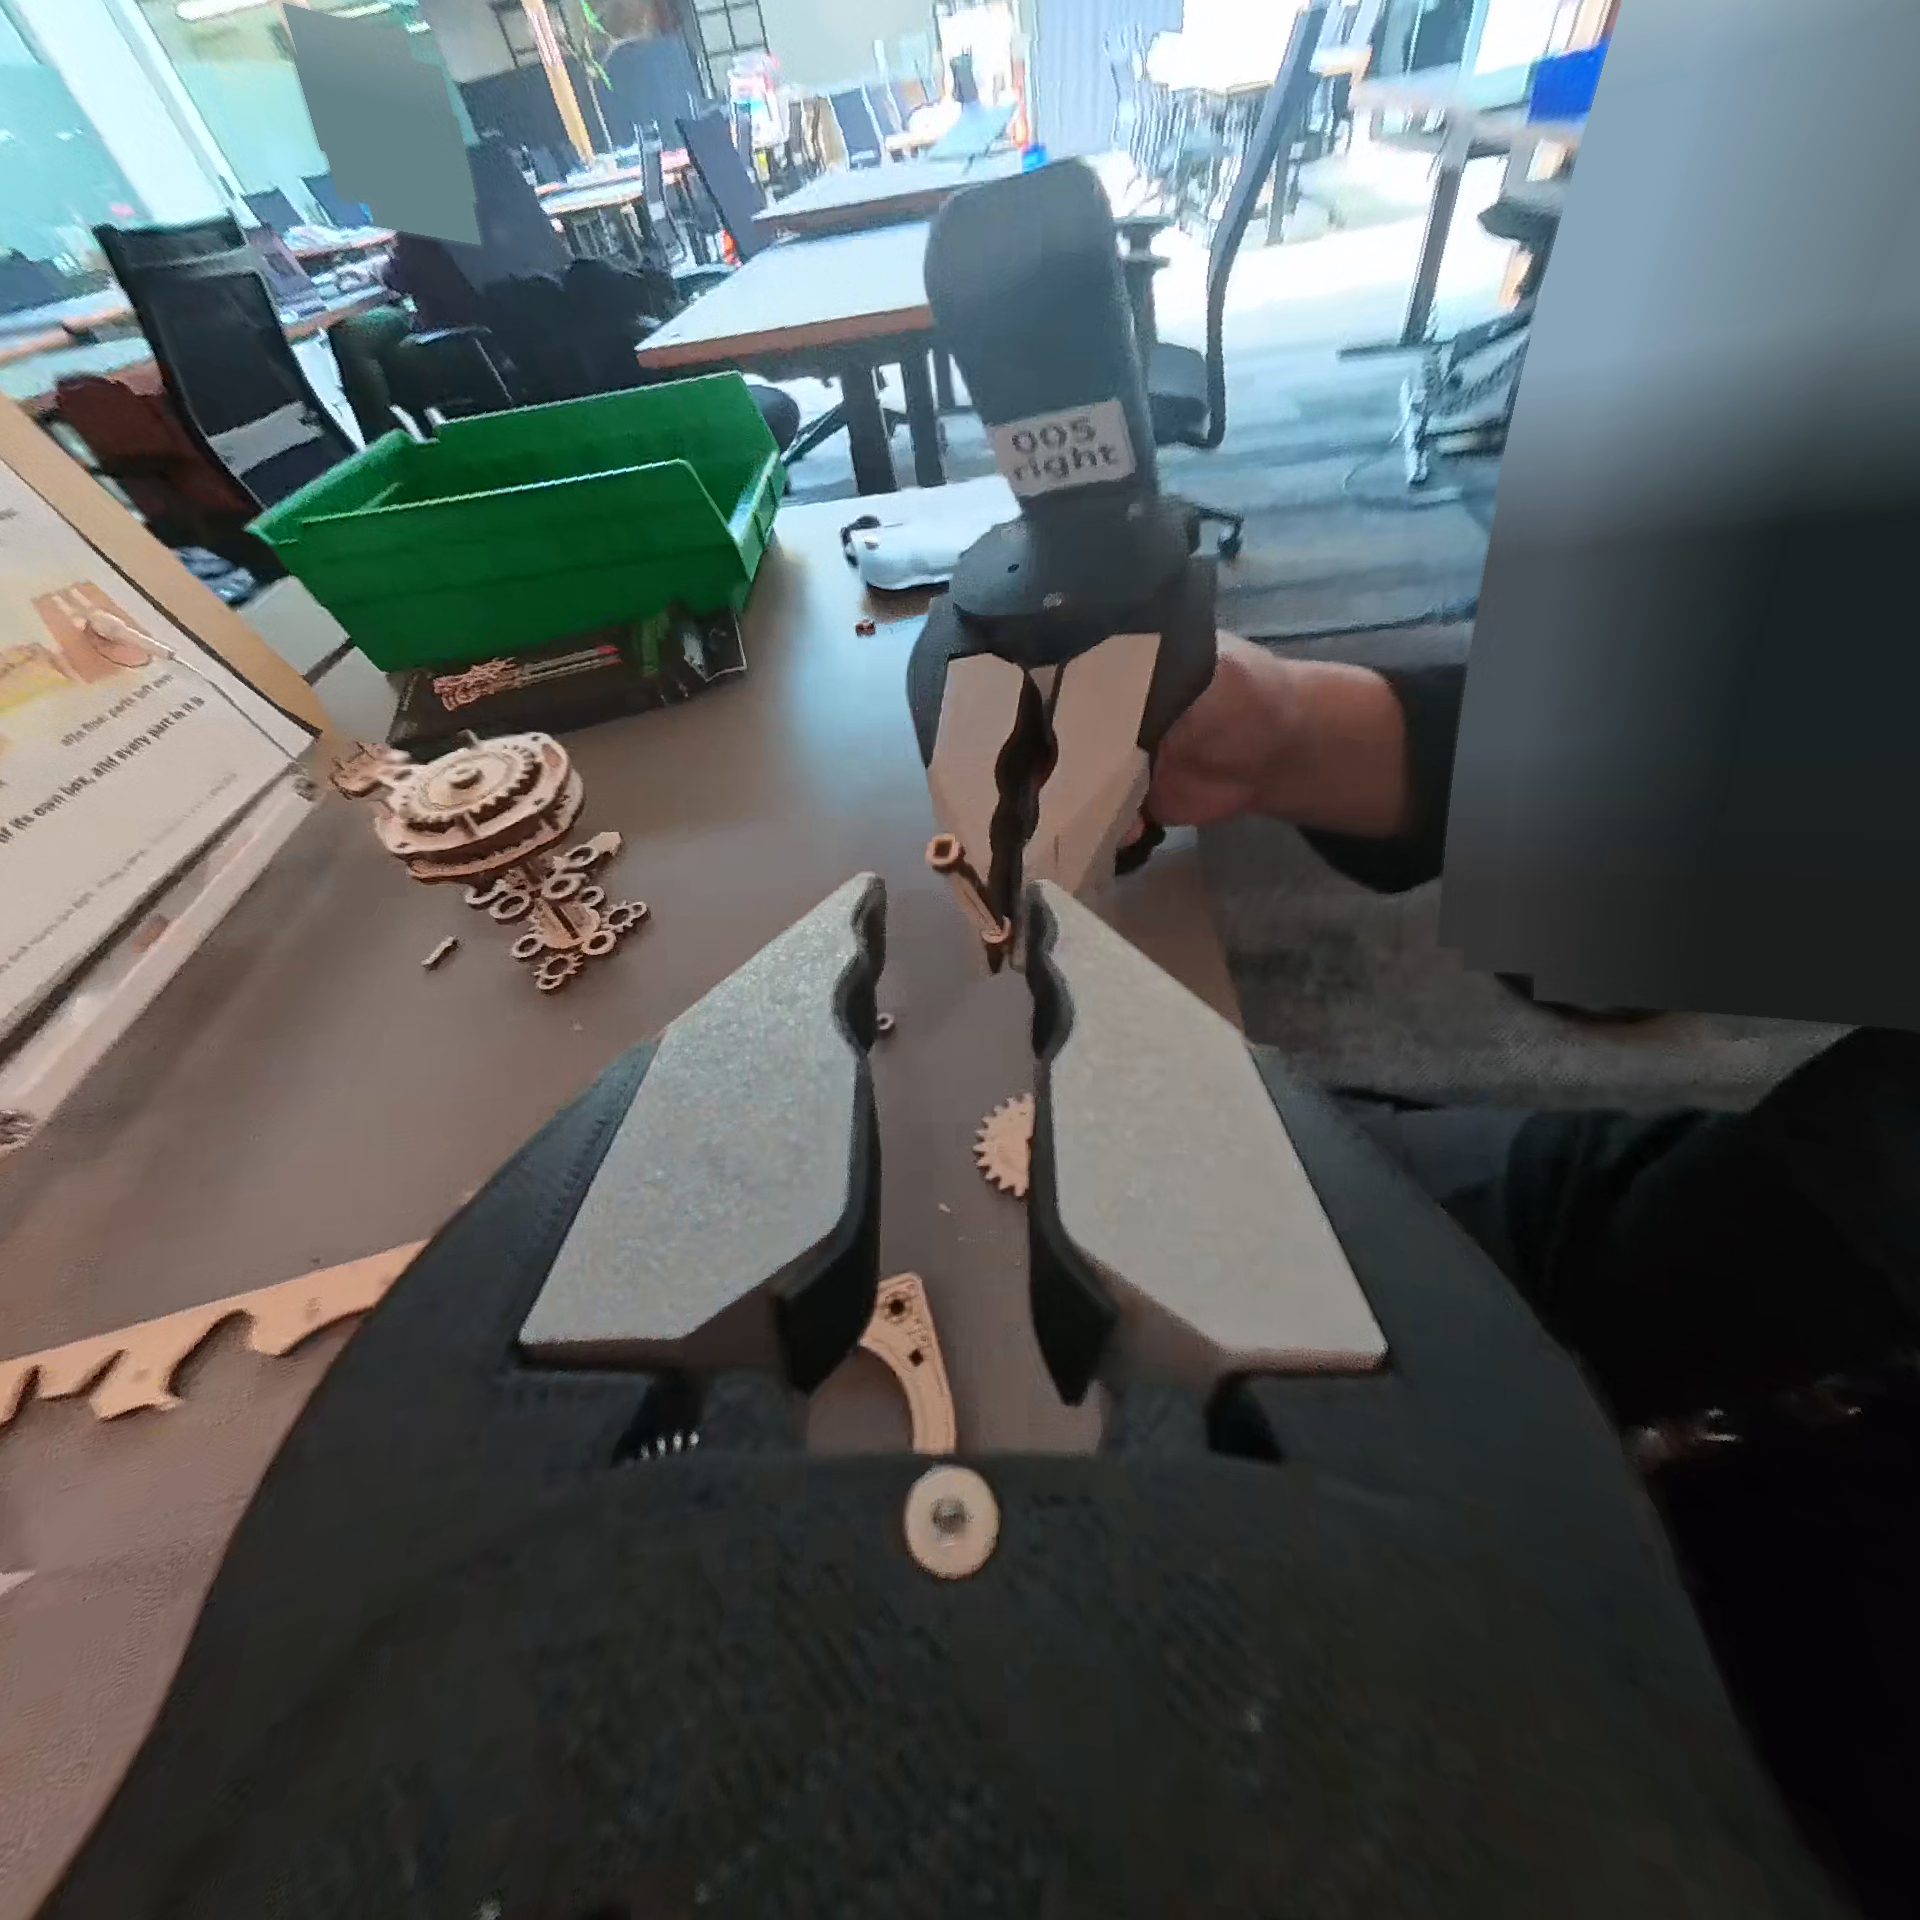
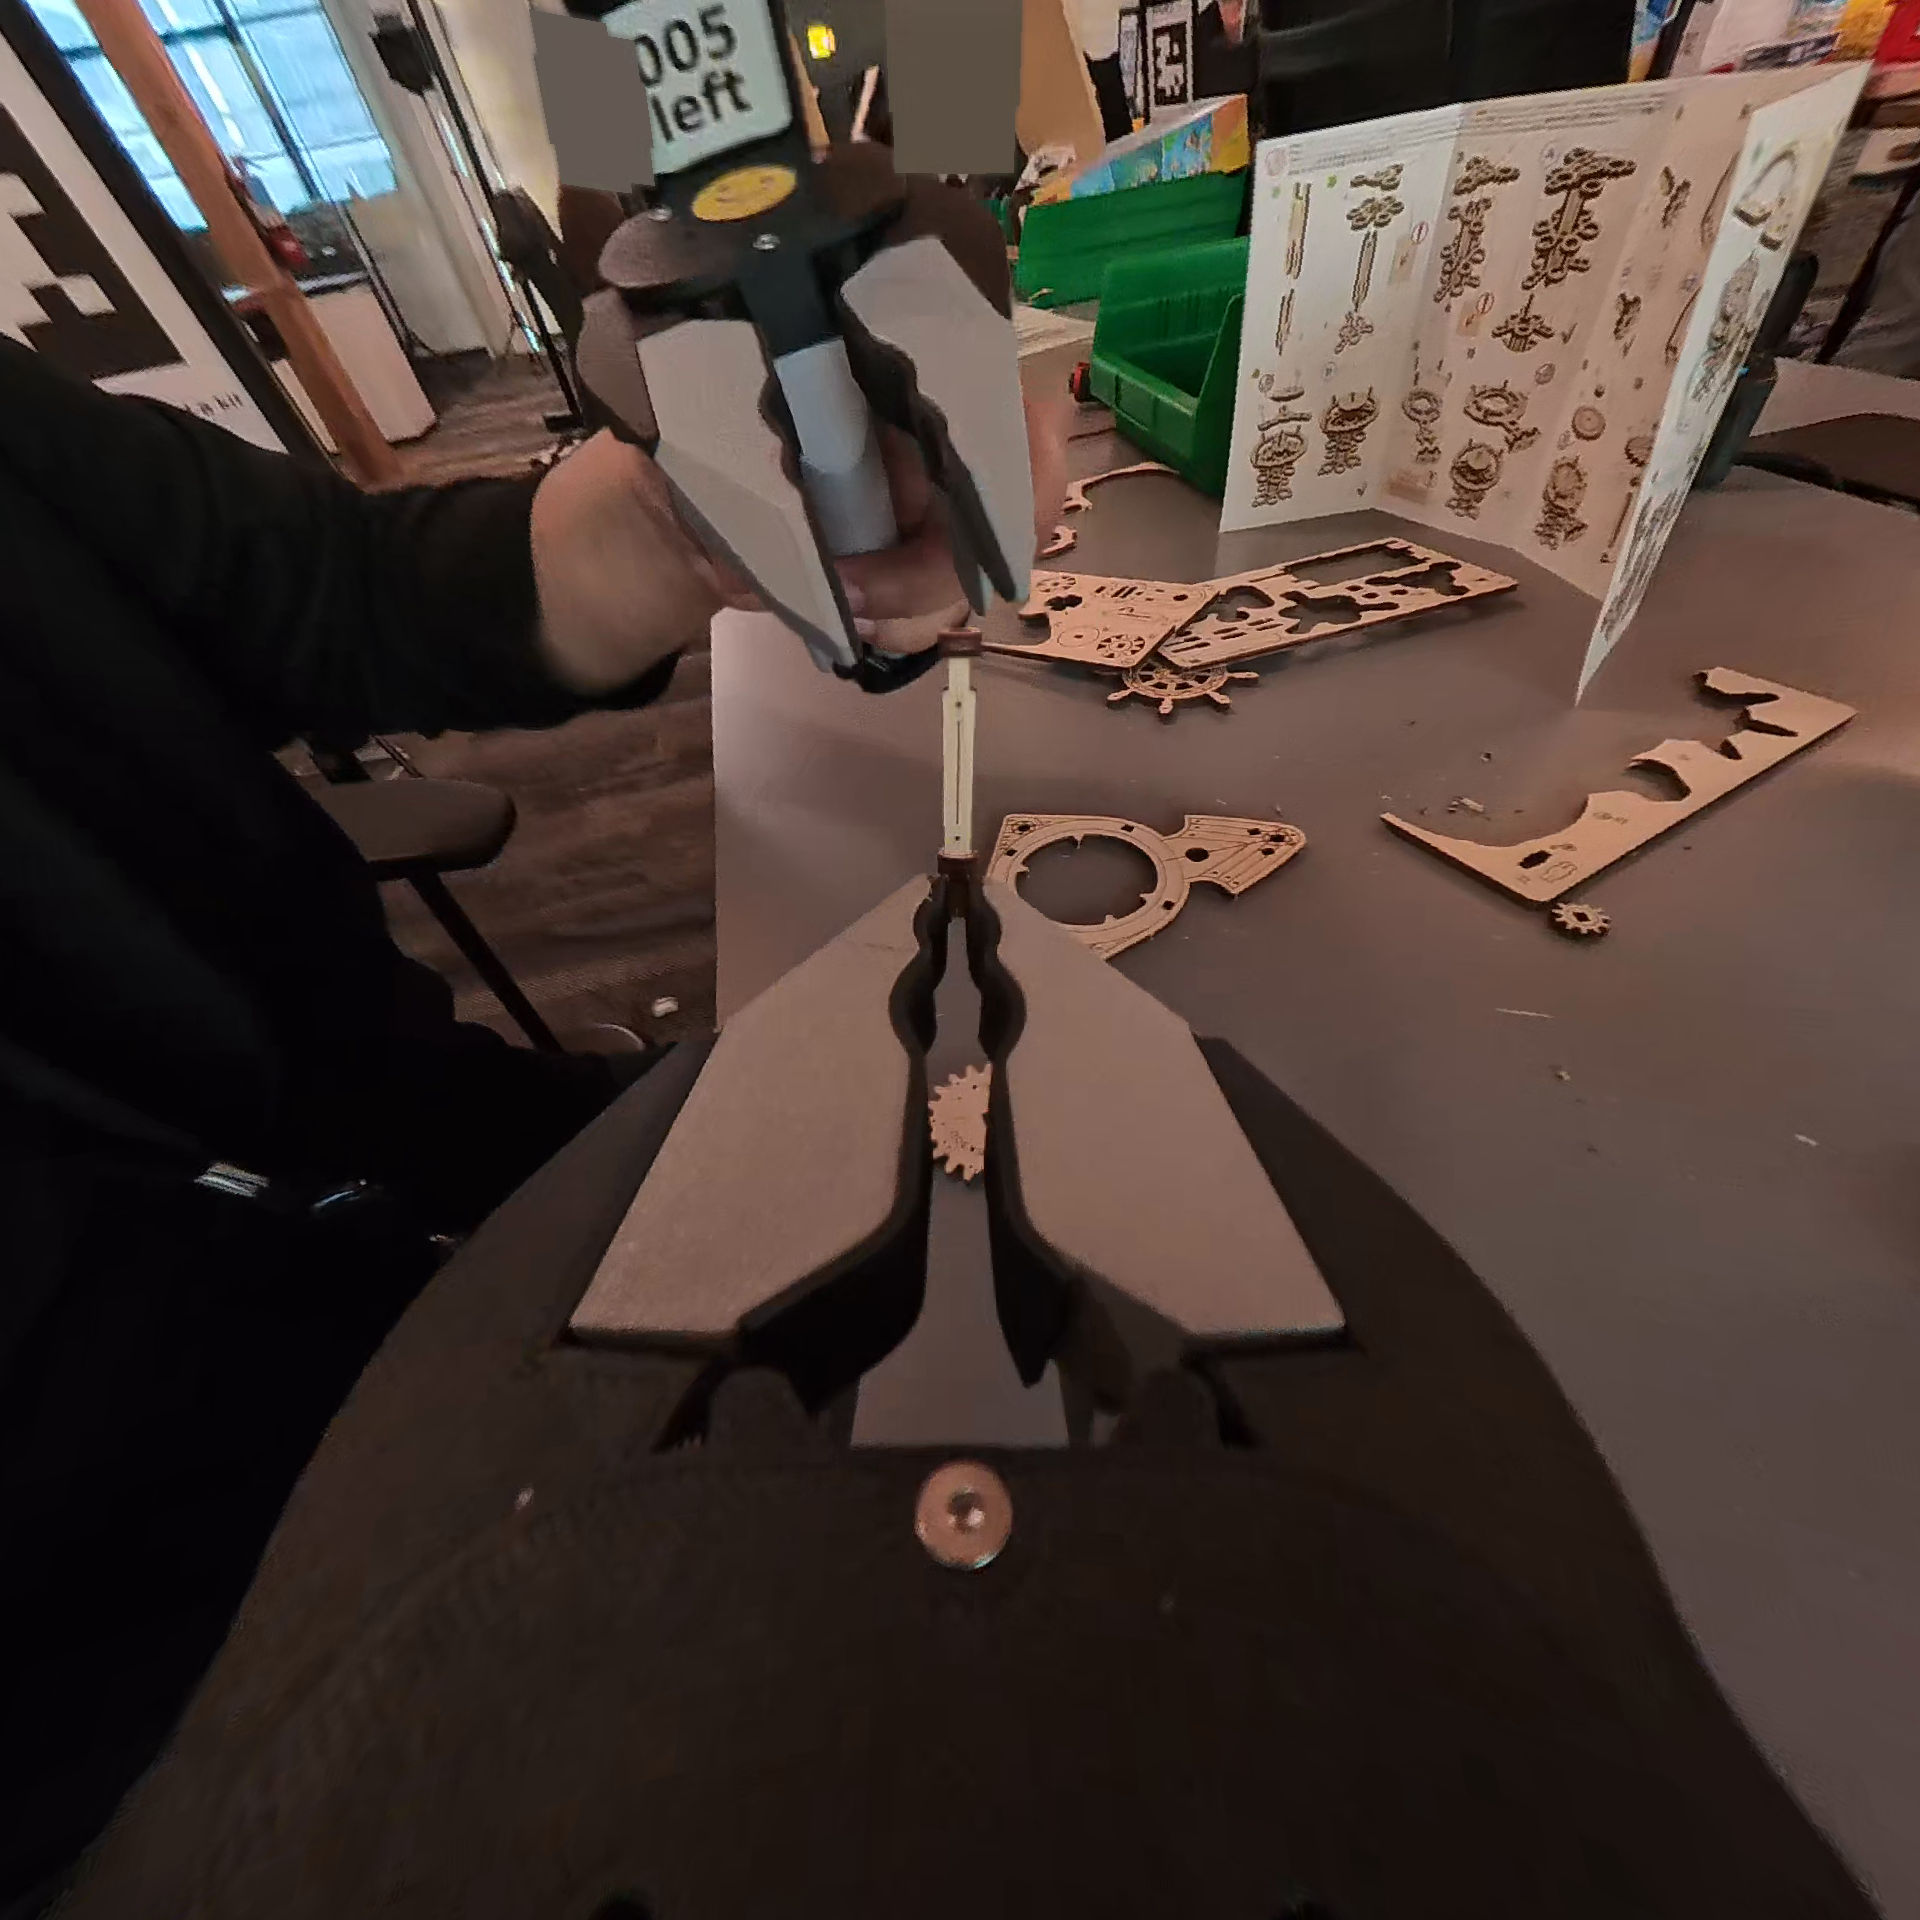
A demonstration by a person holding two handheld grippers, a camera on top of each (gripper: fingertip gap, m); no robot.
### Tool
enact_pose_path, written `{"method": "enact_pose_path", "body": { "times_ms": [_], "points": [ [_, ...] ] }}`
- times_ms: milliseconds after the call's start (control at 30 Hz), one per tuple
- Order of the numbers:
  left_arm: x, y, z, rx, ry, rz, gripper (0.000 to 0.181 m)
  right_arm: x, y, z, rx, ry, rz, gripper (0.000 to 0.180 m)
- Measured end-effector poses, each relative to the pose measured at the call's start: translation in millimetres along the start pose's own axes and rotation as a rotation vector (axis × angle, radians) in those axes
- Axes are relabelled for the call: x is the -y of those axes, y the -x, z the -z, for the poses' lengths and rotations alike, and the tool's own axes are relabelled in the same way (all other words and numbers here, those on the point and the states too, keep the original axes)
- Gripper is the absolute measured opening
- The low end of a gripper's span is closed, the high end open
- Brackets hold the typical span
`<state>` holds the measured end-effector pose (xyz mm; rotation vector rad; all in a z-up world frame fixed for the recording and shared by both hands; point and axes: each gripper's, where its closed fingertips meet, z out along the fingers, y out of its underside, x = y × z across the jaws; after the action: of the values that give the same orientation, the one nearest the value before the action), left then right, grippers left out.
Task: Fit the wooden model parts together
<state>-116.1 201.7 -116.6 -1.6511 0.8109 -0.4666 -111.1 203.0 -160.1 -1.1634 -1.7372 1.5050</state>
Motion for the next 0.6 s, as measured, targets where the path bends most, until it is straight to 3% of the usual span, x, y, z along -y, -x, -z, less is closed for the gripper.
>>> {"method": "enact_pose_path", "body": {
  "times_ms": [233, 333, 600],
  "points": [
    [-17.5, -9.5, -18.9, -0.166, 0.039, 0.218, 0.024, -4.4, 1.5, -2.9, 0.056, -0.004, -0.077, 0.0],
    [-20.7, -7.8, -23.8, -0.186, 0.025, 0.243, 0.005, -9.0, 4.7, -3.5, 0.109, 0.021, -0.131, 0.0],
    [-55.0, -11.1, -37.3, -0.201, 0.213, 0.287, 0.003, -46.8, -1.2, -7.3, 0.14, 0.269, -0.308, 0.001]
  ]
}}
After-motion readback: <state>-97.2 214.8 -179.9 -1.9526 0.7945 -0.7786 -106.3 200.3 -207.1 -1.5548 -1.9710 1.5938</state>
